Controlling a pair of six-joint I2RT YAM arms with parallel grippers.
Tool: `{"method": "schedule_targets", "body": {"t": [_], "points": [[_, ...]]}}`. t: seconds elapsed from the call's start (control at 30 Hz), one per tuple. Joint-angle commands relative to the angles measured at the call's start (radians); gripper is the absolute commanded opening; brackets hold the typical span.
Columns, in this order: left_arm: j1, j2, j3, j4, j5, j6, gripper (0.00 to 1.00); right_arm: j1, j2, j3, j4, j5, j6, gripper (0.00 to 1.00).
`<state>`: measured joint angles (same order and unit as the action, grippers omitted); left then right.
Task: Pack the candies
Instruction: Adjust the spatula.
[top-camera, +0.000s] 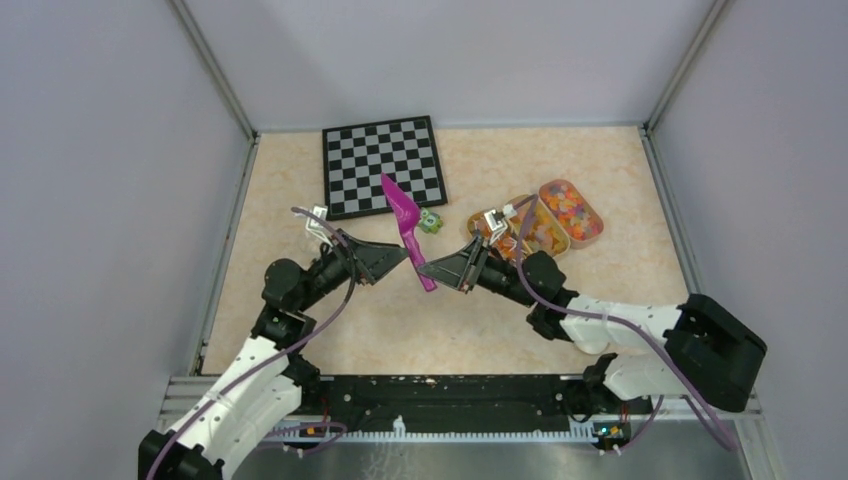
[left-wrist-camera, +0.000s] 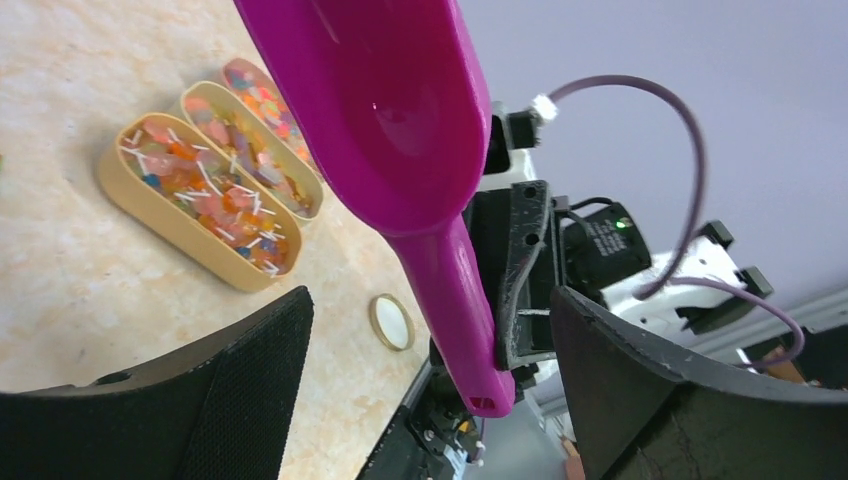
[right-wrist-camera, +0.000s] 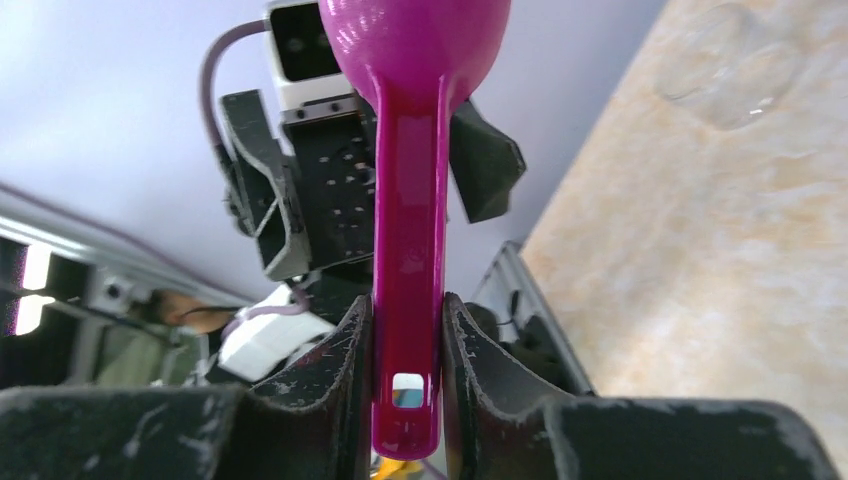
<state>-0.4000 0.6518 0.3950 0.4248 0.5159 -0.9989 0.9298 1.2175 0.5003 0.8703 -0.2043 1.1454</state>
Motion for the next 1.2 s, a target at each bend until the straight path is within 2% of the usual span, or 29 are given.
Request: {"method": "schedule_targets", "body": {"t": [0.0,0.07,0.23,0.33,0.4,0.6,0.7,0.73,0.77,0.8,0.87,0.9,0.93,1.03,1.1,1.17], "points": [[-0.002,0.044,-0.051,0.263,0.091,-0.111,0.92,-0.022,0.108,-0.045,0.469,-0.134,0.208,0.0],[-0.002,0.069,-0.045,0.256,0.11,-0.128,0.92,-0.023,0.177,-0.045,0.615,-0.164,0.253,0.0],[-0.002,0.087,-0.025,0.255,0.116,-0.136,0.89,-0.023,0.361,-0.018,0.831,-0.214,0.367,0.0],[-0.002,0.075,-0.01,0.215,0.078,-0.125,0.81,-0.023,0.405,-0.021,0.85,-0.207,0.375,0.0],[-0.002,0.066,0.0,0.181,0.059,-0.115,0.71,-0.023,0.415,-0.035,0.849,-0.19,0.369,0.0],[-0.002,0.047,-0.001,0.086,0.0,-0.103,0.33,-0.023,0.432,-0.048,0.837,-0.189,0.357,0.02],[-0.002,0.026,-0.007,0.037,-0.052,-0.104,0.09,-0.023,0.431,-0.049,0.815,-0.196,0.341,0.16],[-0.002,0.018,-0.005,0.016,-0.073,-0.102,0.05,-0.023,0.425,-0.051,0.799,-0.195,0.331,0.21],[-0.002,0.008,0.0,-0.015,-0.095,-0.097,0.0,-0.023,0.412,-0.053,0.767,-0.194,0.311,0.27],[-0.002,-0.002,0.008,-0.056,-0.121,-0.089,0.0,-0.022,0.39,-0.054,0.721,-0.19,0.274,0.34],[-0.002,-0.015,0.034,-0.141,-0.17,-0.039,0.0,-0.023,0.308,-0.051,0.559,-0.166,0.192,0.55],[-0.002,-0.018,0.049,-0.187,-0.196,-0.015,0.0,-0.023,0.265,-0.052,0.477,-0.146,0.148,0.6],[-0.002,-0.017,0.078,-0.25,-0.226,-0.003,0.0,-0.022,0.21,-0.052,0.376,-0.118,0.097,0.7],[-0.002,-0.003,0.14,-0.433,-0.351,0.005,0.0,0.006,0.036,0.001,-0.053,0.035,-0.131,0.77],[-0.002,0.019,0.171,-0.521,-0.4,0.003,0.0,0.086,-0.05,0.096,-0.368,0.247,-0.347,0.78],[-0.001,0.05,0.203,-0.593,-0.431,-0.003,0.0,0.182,-0.064,0.204,-0.566,0.447,-0.556,0.78]]}}
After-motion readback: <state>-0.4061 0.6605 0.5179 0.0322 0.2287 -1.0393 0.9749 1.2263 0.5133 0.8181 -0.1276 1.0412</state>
